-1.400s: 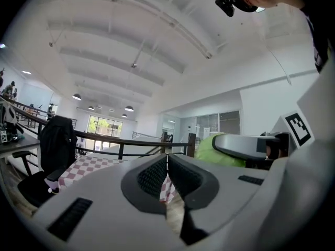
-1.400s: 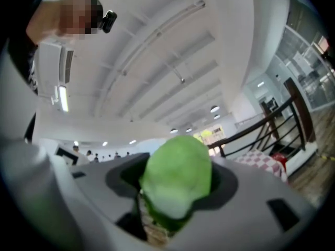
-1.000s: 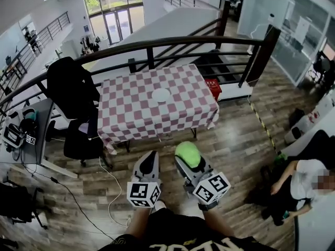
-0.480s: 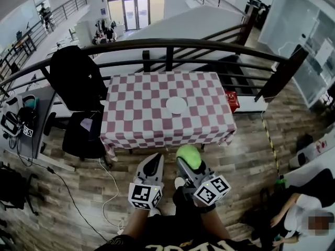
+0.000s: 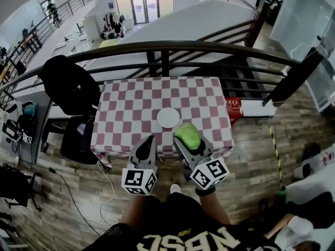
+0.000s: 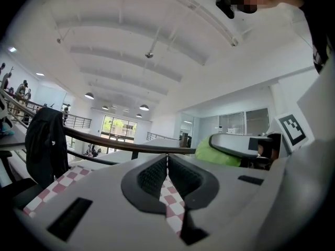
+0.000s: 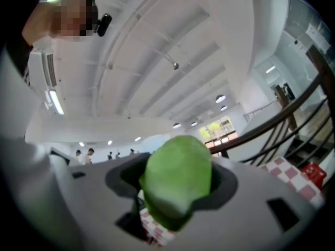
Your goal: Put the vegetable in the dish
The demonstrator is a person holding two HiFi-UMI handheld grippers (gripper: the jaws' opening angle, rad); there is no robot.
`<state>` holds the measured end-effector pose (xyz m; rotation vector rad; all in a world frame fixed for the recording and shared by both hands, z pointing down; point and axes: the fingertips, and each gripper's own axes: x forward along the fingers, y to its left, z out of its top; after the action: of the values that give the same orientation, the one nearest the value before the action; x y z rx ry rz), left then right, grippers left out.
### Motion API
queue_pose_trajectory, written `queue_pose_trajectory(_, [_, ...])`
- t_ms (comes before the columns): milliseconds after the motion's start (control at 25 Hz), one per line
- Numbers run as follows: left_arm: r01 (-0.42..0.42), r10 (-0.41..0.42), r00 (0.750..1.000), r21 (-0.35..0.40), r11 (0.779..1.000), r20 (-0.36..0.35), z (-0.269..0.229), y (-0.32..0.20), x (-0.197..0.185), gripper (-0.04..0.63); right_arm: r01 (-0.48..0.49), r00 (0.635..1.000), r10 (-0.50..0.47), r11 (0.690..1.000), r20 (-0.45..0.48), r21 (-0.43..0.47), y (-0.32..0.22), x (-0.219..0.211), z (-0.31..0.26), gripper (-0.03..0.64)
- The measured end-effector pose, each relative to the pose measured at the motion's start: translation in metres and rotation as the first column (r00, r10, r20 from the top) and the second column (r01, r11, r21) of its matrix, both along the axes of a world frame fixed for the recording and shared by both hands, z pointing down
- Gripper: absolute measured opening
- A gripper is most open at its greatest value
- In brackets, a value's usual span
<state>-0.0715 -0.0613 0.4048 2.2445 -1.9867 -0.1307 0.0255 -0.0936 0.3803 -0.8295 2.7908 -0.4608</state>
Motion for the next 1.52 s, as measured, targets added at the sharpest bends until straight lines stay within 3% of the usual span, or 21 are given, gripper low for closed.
queue_pose_trajectory(320, [0.035,-0.035,0.999,-0.044,0.998,0.006,0.014,-0.045,-0.001,0.028,0.020,1.000,-0.020,0.999,-0.004,-0.046,-0.047,0.006,0.018,0.258])
queue_pose_trajectory(560, [0.017,-0.017,1.000,-0.056,0.998,0.005,0.023,-0.073,0.003,0.028,0.017,1.000,-0.019,0.998,-0.025,-0.068,-0.066,0.006,0.033,0.258])
queue_pose_trajectory(840, [-0.034,0.033,0.999,-0.097,0.995,-0.016,0.064,-0.104,-0.006,0.028,-0.028,0.996,0.010,0.975,-0.085,-0.222,-0.102,0.002,0.099,0.258])
queue_pose_trajectory(960, [-0.034,0.030,0.999,-0.149,0.988,-0.031,0.093,-0.122,-0.023,0.028,-0.027,0.995,-0.004,0.948,-0.097,-0.318,-0.121,-0.013,0.136,0.258])
queue_pose_trajectory(1160, [-0.026,0.020,0.999,-0.221,0.975,-0.031,0.135,-0.154,-0.066,0.028,-0.003,0.995,-0.052,0.857,-0.091,-0.515,-0.145,-0.057,0.208,0.258])
queue_pose_trajectory(1320, [-0.026,0.009,0.998,-0.278,0.960,-0.061,0.167,-0.176,-0.088,0.028,-0.020,0.976,-0.112,0.808,-0.186,-0.589,-0.156,-0.080,0.258,0.258])
queue_pose_trajectory(1520, [-0.032,-0.006,0.995,-0.360,0.932,-0.104,0.204,-0.191,-0.108,0.028,-0.046,0.944,-0.173,0.774,-0.281,-0.632,-0.170,-0.114,0.308,0.258])
